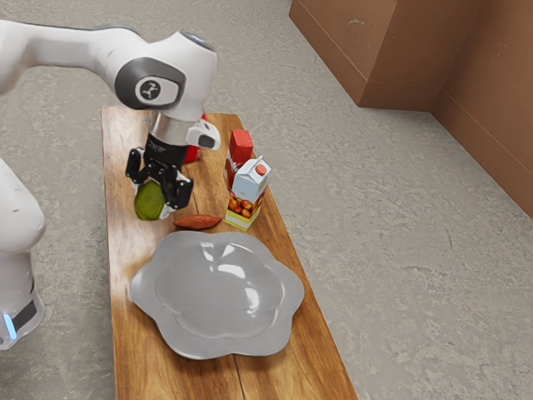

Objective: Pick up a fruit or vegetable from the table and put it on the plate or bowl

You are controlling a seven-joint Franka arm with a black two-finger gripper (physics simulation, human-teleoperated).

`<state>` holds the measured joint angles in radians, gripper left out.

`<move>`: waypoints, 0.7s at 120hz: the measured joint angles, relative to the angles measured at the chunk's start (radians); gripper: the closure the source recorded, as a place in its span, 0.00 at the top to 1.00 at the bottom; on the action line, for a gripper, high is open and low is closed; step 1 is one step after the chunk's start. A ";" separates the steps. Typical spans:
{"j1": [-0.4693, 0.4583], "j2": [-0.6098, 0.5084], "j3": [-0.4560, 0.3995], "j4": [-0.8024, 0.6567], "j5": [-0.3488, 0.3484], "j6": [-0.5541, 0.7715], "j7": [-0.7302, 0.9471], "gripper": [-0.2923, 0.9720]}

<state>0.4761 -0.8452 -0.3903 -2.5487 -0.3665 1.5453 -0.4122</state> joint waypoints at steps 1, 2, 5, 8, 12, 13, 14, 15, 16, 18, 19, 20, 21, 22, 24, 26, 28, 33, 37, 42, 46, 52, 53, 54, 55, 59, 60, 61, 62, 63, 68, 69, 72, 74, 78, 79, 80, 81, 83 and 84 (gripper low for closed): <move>-0.006 0.000 -0.001 0.000 -0.002 0.003 -0.001 0.50; -0.012 0.001 -0.003 0.000 -0.003 0.007 -0.002 0.50; -0.028 0.002 -0.012 0.001 -0.009 0.022 -0.006 0.50; -0.043 0.005 -0.028 -0.001 -0.013 0.046 -0.010 0.50; -0.056 0.011 -0.050 -0.002 -0.018 0.080 -0.015 0.50; -0.058 0.013 -0.054 -0.003 -0.019 0.088 -0.016 0.50; -0.061 0.014 -0.058 -0.003 -0.020 0.097 -0.017 0.50; -0.063 0.016 -0.061 -0.003 -0.021 0.104 -0.019 0.49; -0.065 0.017 -0.063 -0.004 -0.022 0.113 -0.020 0.49; -0.070 0.019 -0.068 -0.004 -0.024 0.128 -0.022 0.49; -0.072 0.020 -0.070 -0.004 -0.025 0.135 -0.024 0.49; -0.075 0.021 -0.072 -0.004 -0.026 0.142 -0.025 0.50; -0.077 0.022 -0.073 -0.004 -0.028 0.149 -0.026 0.50; -0.079 0.023 -0.075 -0.005 -0.029 0.155 -0.027 0.50; -0.082 0.024 -0.077 -0.005 -0.032 0.167 -0.030 0.50; -0.085 0.026 -0.079 -0.005 -0.035 0.178 -0.032 0.50; -0.087 0.026 -0.081 -0.004 -0.039 0.188 -0.034 0.50; -0.093 0.028 -0.085 -0.004 -0.046 0.213 -0.040 0.51; -0.100 0.028 -0.088 -0.002 -0.056 0.228 -0.044 0.50; -0.108 0.029 -0.090 0.017 -0.068 0.229 -0.049 0.50; -0.111 0.033 -0.091 0.043 -0.074 0.219 -0.053 0.50; -0.115 0.042 -0.107 0.072 -0.081 0.209 -0.059 0.50; -0.116 0.044 -0.112 0.076 -0.082 0.207 -0.060 0.50; -0.116 0.046 -0.116 0.079 -0.084 0.206 -0.061 0.50; -0.117 0.047 -0.121 0.083 -0.085 0.205 -0.062 0.50; -0.120 0.054 -0.141 0.092 -0.088 0.203 -0.066 0.50; -0.123 0.056 -0.147 0.094 -0.090 0.204 -0.067 0.50; -0.125 0.057 -0.152 0.095 -0.091 0.205 -0.067 0.50; -0.127 0.059 -0.157 0.097 -0.092 0.207 -0.068 0.50; -0.129 0.061 -0.163 0.097 -0.093 0.208 -0.069 0.50; -0.137 0.076 -0.195 0.101 -0.100 0.221 -0.073 0.50; -0.138 0.079 -0.201 0.101 -0.102 0.224 -0.074 0.50; -0.140 0.091 -0.219 0.102 -0.106 0.237 -0.076 0.50; -0.141 0.099 -0.229 0.103 -0.108 0.246 -0.078 0.50; -0.142 0.112 -0.245 0.103 -0.113 0.262 -0.081 0.50; -0.142 0.115 -0.248 0.103 -0.114 0.266 -0.082 0.50; -0.142 0.117 -0.251 0.102 -0.116 0.270 -0.082 0.50; -0.142 0.119 -0.254 0.102 -0.117 0.274 -0.083 0.50; -0.142 0.125 -0.261 0.101 -0.120 0.283 -0.084 0.50; -0.143 0.128 -0.264 0.100 -0.121 0.288 -0.085 0.50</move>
<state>0.3335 -0.7176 -0.6542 -2.4491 -0.4872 1.8336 -0.4974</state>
